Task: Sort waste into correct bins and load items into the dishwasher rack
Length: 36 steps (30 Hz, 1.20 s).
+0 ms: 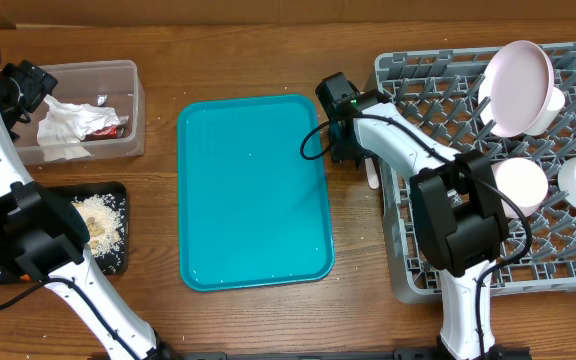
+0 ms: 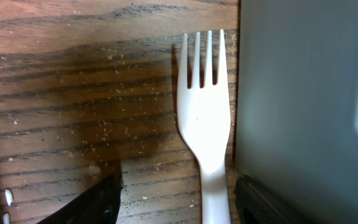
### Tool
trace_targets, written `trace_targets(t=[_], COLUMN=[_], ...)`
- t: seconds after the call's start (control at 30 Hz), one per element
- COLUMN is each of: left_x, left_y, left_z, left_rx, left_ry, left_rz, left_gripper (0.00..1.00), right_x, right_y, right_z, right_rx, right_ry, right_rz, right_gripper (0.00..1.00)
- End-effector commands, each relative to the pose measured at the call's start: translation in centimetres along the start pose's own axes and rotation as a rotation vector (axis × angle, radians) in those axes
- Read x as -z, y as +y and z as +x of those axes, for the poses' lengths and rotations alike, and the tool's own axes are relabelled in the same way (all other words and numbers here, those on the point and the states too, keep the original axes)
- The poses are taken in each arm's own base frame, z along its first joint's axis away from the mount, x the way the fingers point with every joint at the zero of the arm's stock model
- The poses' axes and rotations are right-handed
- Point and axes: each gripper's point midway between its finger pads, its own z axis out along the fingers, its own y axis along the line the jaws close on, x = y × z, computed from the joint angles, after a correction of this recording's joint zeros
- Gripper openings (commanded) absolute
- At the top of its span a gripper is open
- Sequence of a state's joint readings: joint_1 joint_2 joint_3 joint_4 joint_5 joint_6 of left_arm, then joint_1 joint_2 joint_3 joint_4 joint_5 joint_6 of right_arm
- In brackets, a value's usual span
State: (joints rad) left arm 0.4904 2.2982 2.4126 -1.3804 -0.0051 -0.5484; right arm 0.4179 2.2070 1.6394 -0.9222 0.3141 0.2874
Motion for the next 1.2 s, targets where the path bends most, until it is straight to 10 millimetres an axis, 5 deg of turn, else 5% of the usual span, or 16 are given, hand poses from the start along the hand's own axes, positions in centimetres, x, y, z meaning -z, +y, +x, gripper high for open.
trace_targets(t=[0.0, 0.3, 0.67, 1.17], left_x=[0.5, 0.5, 0.5, 0.6], left_y=[-0.2, -0.2, -0.2, -0.2], left_z=[0.0, 0.0, 0.0, 0.0], left_rx=[-0.002, -0.002, -0.003, -0.002], left_ry=[-0.015, -0.015, -0.015, -0.015], left_rz=[-0.003, -0.004, -0.003, -0.003], left_gripper=[1.00, 1.00, 1.00, 1.00], right_x=[-1.3, -1.8, -1.6, 4.7], right_y=[-1.2, 0.5, 1.0, 1.8], right_z=[1.3, 2.6, 3.0, -0.6], right_rx=[-0.026, -0.021, -0.020, -0.042], right_ry=[0.044, 0.108, 0.135, 0.112], right_rz=[0.041, -0.047, -0.081, -0.174], right_gripper=[0.63, 0.25, 0.04, 0.04])
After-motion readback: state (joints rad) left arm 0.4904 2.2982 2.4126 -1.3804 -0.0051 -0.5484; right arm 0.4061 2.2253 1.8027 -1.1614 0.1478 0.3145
